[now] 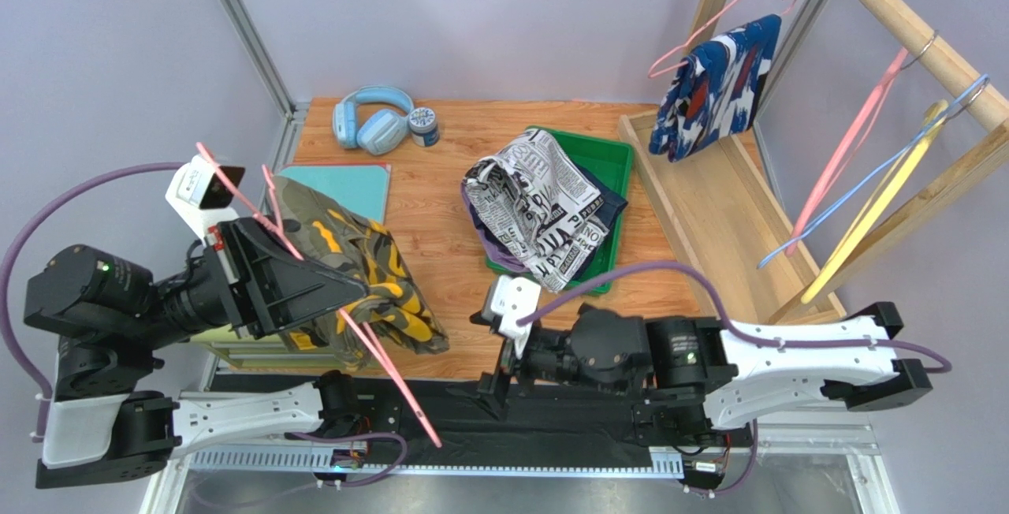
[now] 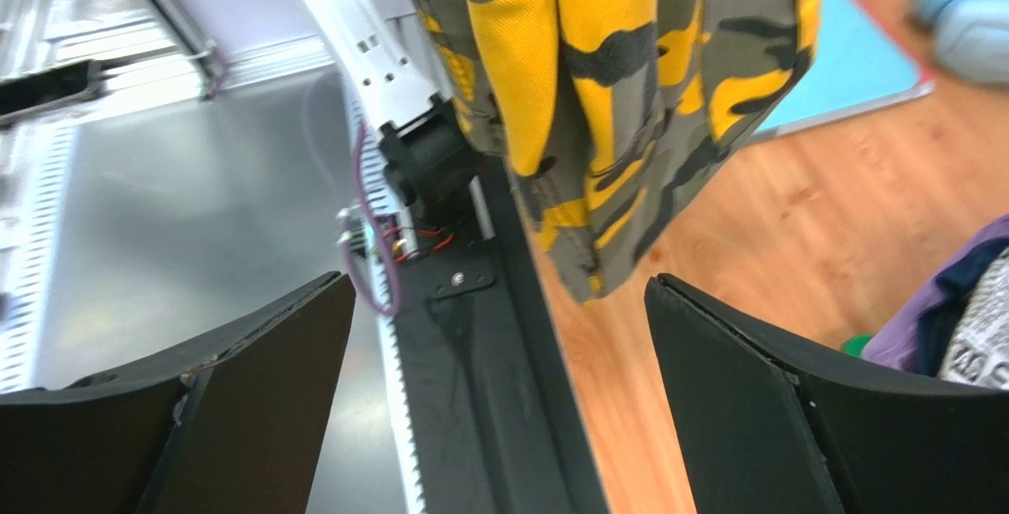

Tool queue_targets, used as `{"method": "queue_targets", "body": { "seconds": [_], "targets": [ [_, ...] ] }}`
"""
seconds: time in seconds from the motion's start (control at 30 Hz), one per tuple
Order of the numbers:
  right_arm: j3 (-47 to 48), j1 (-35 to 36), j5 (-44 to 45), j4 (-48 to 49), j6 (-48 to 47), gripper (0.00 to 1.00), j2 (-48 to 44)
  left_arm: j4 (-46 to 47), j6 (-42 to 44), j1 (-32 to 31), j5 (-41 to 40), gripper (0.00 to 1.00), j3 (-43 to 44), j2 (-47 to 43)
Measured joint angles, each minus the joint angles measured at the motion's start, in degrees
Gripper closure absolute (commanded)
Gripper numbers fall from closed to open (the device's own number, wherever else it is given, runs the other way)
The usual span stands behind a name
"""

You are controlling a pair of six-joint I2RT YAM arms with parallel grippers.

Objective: Remove the trousers from the hanger

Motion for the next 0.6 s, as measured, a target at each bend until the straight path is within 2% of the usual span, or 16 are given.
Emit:
{"method": "queue_targets", "body": {
  "seconds": [0.1, 0.33, 0.6],
  "targets": [
    [-1.5, 4.4, 8.3, 6.4, -4.0, 0.0, 2.7, -0.3, -0.2, 0.0, 0.0, 1.0, -0.5, -2.1],
    [-3.8, 6.7, 21.7, 18.8, -8.0, 0.0, 8.4, -0.4, -0.9, 0.0, -0.1, 1.0, -0.8, -3.5],
    [-2.3, 6.7, 29.1, 28.7, -12.9, 0.0, 19.7, -0.3, -1.3, 0.0, 0.6, 1.0, -0.9, -3.1]
  ]
}}
